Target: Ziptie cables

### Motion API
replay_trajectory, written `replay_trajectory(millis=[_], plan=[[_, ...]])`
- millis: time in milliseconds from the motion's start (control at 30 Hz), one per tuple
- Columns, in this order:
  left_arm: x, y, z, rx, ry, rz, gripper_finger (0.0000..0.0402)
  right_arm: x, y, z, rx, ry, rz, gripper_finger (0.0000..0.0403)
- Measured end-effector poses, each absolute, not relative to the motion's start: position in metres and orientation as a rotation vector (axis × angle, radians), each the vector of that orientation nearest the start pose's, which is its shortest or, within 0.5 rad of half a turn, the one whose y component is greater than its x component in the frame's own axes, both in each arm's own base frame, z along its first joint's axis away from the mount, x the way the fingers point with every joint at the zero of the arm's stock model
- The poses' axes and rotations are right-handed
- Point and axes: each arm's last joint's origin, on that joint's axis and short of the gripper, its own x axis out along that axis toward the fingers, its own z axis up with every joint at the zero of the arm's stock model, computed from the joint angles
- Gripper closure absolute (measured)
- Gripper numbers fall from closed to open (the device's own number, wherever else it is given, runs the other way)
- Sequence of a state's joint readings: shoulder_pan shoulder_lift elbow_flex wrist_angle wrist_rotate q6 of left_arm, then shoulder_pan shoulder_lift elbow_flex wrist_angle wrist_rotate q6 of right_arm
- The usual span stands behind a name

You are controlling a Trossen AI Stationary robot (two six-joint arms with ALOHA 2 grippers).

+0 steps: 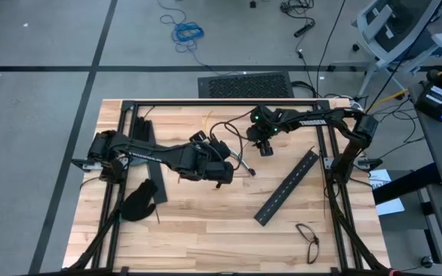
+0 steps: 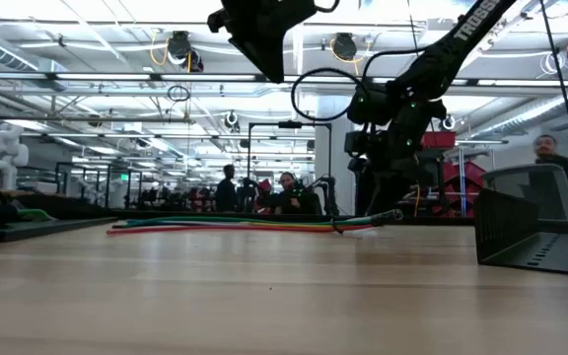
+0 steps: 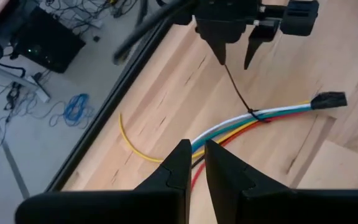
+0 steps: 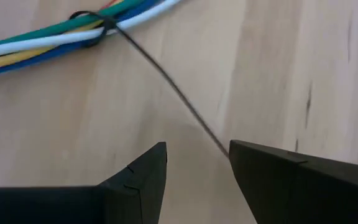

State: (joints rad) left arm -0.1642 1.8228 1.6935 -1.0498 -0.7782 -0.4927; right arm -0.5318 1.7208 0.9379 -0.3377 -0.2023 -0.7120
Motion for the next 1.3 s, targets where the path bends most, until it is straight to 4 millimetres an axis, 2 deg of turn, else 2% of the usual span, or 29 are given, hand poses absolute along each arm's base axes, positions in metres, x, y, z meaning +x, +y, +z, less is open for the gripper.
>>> replay_trajectory(millis=[433, 700, 833, 933, 1067, 1100, 1300], plan=[[0.368, -0.041, 0.305, 0.088, 0.880, 0.782, 0.0357, 0.282, -0.160, 0.146, -0.294, 1.058, 0.043, 0.0235], [0.368, -0.042, 0.305, 0.087, 0.879, 0.781, 0.0357, 0.285, -0.164, 0.125, -0.274, 1.097, 0.081, 0.0245], [0.368, -0.044, 0.305, 0.087, 0.879, 0.777, 0.0357, 0.285, -0.164, 0.125, -0.256, 1.103, 0.059, 0.0251], [0.368, -0.044, 0.305, 0.088, 0.879, 0.776, 0.0357, 0.284, -0.163, 0.128, -0.240, 1.112, 0.032, 0.0290], [0.368, -0.044, 0.305, 0.059, 0.871, 0.792, 0.0357, 0.283, -0.162, 0.129, -0.206, 1.114, 0.019, 0.0378], [0.367, -0.044, 0.305, 0.046, 0.871, 0.802, 0.0357, 0.283, -0.162, 0.129, -0.198, 1.115, 0.013, 0.0390], [0.361, -0.050, 0.299, 0.017, 0.874, 0.850, 0.0357, 0.282, -0.159, 0.128, -0.148, 1.144, -0.009, 0.0397]])
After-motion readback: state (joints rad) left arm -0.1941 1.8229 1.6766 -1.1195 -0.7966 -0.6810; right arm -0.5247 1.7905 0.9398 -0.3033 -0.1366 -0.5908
